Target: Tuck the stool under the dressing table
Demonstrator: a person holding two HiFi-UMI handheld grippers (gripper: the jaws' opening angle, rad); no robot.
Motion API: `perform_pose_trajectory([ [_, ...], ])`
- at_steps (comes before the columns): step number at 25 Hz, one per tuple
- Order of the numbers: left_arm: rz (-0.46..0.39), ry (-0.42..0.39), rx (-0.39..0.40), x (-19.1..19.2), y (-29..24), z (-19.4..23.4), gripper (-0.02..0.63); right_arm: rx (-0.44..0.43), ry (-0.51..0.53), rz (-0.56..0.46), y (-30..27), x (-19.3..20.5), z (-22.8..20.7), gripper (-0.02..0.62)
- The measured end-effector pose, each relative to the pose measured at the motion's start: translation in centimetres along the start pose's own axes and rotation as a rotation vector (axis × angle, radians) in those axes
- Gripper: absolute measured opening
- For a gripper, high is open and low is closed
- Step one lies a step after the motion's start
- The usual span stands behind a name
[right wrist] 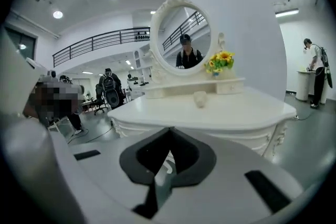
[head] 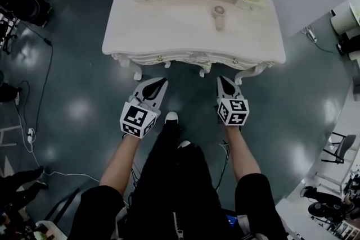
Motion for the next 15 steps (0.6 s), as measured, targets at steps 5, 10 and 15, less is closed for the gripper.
perform_pose_trajectory([
  [5, -0.022, -0.048, 0.009, -6.0, 2.5, -2.4, 0.021, 0.005, 0.01, -0.072, 6.1, -6.2, 1.9, 0.005],
  [10, -0.079, -0.073, -0.009, -10.3, 4.9, -3.8, 0.021, -0.001, 0.023, -0.152, 11.5, -10.6, 3.5, 0.005],
  [15, -0.132, -0.082, -0.027, -12.3, 6.2, -4.8, 0.021, 0.007, 0.031, -0.209, 15.2, -12.8, 3.8, 0.005],
])
Point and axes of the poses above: the fingertips, and each gripper's own axes: y backward along the fingers, z to its left, x out of its underside, the point moved 8 cm from there along y, backward along the fingers, and after that the axes turned 3 degrees about -y, right-handed, at the moved point
